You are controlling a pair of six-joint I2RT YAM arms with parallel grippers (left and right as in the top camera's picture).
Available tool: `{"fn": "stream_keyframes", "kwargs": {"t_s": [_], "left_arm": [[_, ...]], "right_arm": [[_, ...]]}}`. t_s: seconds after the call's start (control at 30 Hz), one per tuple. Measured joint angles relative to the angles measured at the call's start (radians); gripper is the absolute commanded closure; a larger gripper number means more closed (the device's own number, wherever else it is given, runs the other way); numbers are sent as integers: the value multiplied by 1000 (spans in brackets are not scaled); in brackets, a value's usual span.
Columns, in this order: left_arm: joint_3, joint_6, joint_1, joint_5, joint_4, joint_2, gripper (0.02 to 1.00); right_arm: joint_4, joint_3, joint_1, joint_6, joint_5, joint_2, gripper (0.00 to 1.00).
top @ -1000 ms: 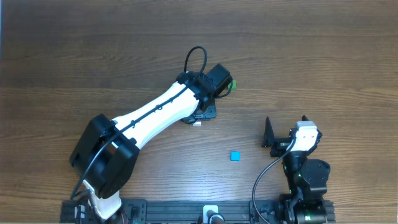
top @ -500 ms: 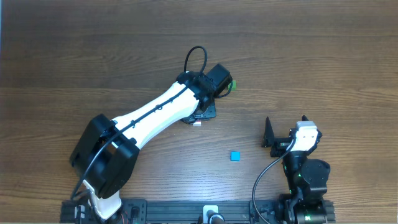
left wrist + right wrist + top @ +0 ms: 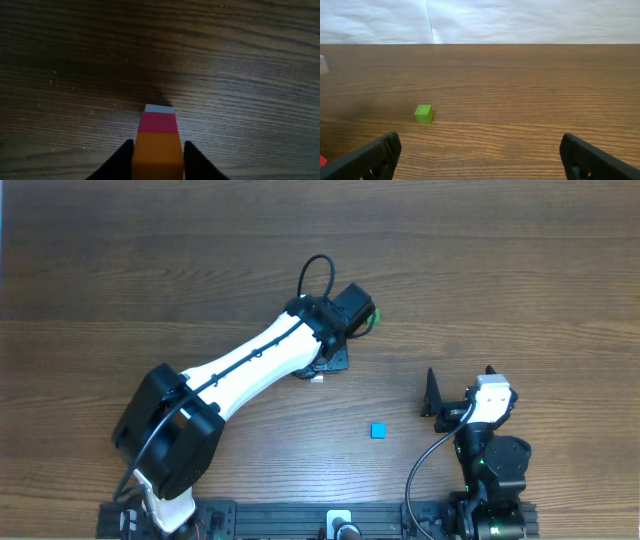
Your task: Stack Cubes
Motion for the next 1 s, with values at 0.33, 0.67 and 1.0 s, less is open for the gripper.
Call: {"fn": "stream_keyframes", "kwargs": {"t_s": [0.33, 0.67, 1.0], "left_arm": [[0, -3, -2, 0, 0, 0, 305], [-11, -14, -2, -64, 2, -161, 27], [-84, 84, 122, -152, 224, -713, 23]], "right_arm": [[0, 0, 0, 0, 0, 0, 7], [0, 0, 0, 0, 0, 0, 7], [0, 0, 0, 0, 0, 0, 7]]}}
